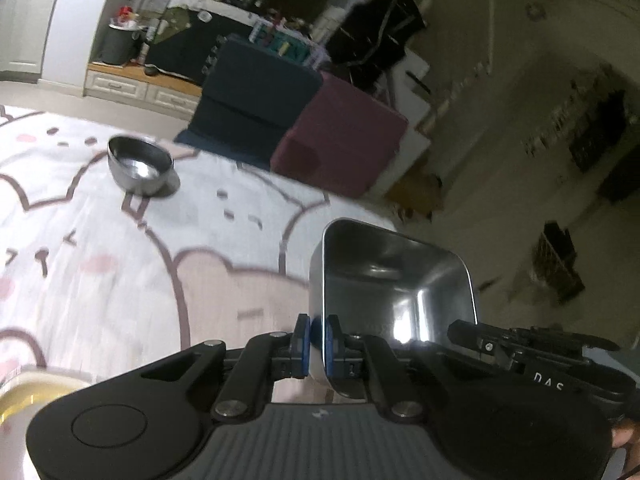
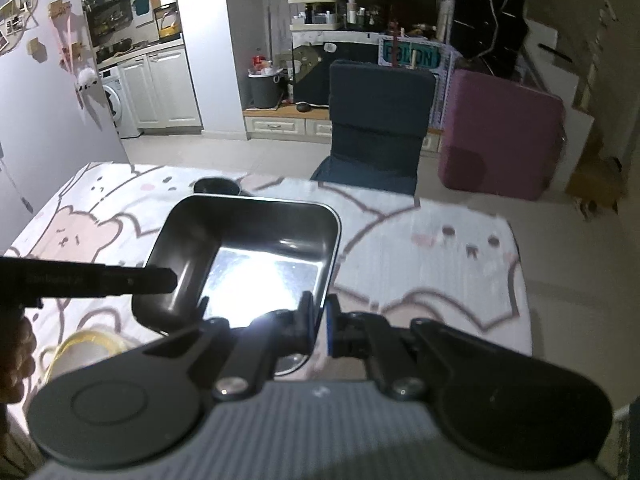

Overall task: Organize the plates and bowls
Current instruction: 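Lift the smaller steel tray with both grippers and carry it to the dish stack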

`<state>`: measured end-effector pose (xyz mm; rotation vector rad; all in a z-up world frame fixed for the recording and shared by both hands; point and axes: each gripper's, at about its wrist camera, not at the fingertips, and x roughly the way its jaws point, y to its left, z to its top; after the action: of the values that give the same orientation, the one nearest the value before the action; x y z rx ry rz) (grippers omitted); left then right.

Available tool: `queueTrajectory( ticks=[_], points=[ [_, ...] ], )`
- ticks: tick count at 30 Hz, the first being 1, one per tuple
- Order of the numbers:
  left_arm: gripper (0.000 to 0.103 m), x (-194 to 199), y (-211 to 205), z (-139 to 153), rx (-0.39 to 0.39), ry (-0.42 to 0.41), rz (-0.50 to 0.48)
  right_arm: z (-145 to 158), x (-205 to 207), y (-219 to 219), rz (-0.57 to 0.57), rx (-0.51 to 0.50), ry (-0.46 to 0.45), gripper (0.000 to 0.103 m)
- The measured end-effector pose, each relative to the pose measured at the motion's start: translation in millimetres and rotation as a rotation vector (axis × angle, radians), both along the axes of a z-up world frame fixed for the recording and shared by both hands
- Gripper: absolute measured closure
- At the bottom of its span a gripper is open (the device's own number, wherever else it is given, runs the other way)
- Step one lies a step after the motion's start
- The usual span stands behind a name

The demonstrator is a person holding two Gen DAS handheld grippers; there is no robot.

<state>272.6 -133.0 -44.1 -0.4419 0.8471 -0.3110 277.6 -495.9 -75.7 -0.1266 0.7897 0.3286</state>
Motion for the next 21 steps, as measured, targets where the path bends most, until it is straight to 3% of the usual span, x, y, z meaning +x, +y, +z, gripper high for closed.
queueTrajectory(
  ticks=[12, 21],
  points=[
    [0.099, -50, -28, -65, 0.056, 0.125, -0.103, -55, -89, -13, -0.079, -0.081, 0.103, 0.095],
    [0.101, -60, -36, -92, 0.115, 0.169, -0.099, -70, -106, -7, -0.092, -0.151, 0.122, 0.095]
  ],
)
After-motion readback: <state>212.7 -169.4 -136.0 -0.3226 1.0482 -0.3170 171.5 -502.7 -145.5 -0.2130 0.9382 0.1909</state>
